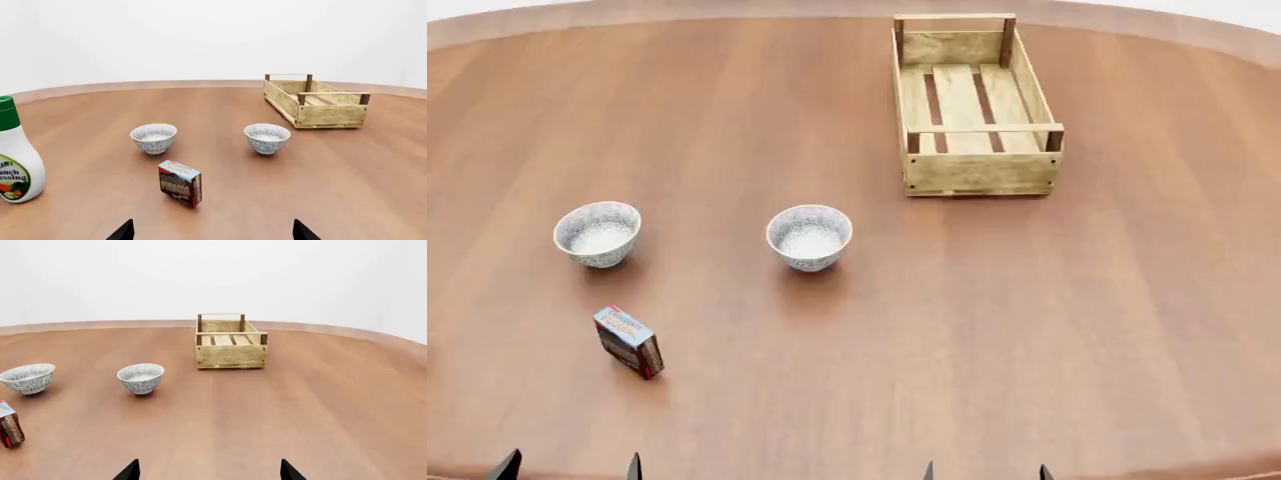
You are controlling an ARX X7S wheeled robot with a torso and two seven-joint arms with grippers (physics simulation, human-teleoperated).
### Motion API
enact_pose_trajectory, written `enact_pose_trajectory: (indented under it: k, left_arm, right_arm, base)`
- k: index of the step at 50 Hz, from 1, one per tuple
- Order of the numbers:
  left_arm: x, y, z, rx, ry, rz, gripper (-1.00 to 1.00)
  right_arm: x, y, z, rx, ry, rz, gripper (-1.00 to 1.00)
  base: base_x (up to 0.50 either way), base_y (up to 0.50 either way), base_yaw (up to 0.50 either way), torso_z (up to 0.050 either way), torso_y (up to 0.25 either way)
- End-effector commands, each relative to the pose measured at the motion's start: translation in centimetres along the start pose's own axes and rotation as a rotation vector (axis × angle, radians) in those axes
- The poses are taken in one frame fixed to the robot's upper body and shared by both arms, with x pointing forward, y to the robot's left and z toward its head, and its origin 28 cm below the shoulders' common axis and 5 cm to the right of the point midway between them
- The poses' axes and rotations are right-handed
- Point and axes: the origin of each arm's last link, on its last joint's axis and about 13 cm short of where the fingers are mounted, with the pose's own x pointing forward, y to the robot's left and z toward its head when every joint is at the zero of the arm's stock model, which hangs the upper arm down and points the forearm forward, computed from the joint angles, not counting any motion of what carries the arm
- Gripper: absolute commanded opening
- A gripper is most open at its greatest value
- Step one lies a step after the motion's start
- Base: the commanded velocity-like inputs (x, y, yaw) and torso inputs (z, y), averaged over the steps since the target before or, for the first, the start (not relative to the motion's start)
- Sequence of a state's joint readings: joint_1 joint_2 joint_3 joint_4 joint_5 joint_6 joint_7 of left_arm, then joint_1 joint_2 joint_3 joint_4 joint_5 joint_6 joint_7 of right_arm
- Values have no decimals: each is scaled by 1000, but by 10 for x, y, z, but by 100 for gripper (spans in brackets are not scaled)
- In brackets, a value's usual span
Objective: Stack the right bowl on the left bowl and place them in the tray.
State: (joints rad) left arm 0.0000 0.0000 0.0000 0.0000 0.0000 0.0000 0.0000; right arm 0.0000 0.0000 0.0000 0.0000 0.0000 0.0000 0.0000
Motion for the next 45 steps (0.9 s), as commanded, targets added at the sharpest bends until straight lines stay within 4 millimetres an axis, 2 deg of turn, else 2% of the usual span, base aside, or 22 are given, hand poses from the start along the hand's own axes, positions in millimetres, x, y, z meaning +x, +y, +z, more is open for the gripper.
enact_pose_trajectory:
  k: [1,12,13,14,15,30,45]
  left_arm:
    - [0,0,0,1,-1,1,100]
    - [0,0,2,3,-7,3,100]
    - [-4,1,-32,-2,34,-36,100]
    - [-5,1,-15,14,53,20,100]
    - [-1,0,3,15,-20,26,100]
    - [0,1,1,16,-18,40,100]
    - [0,1,2,19,-15,43,100]
  right_arm:
    - [0,0,0,4,11,-10,100]
    - [2,-1,2,-1,20,-34,100]
    - [3,8,-35,-35,91,-8,100]
    - [-4,1,-21,-11,98,1,100]
    - [0,2,1,-6,-3,8,100]
    - [-1,2,1,-8,-3,9,100]
    - [-2,4,1,-7,4,25,100]
  base:
    - [0,0,0,0,0]
    - [0,0,0,0,0]
    - [0,0,0,0,0]
    - [0,0,0,0,0]
    - [0,0,0,0,0]
    - [0,0,0,0,0]
    - [0,424,0,0,0]
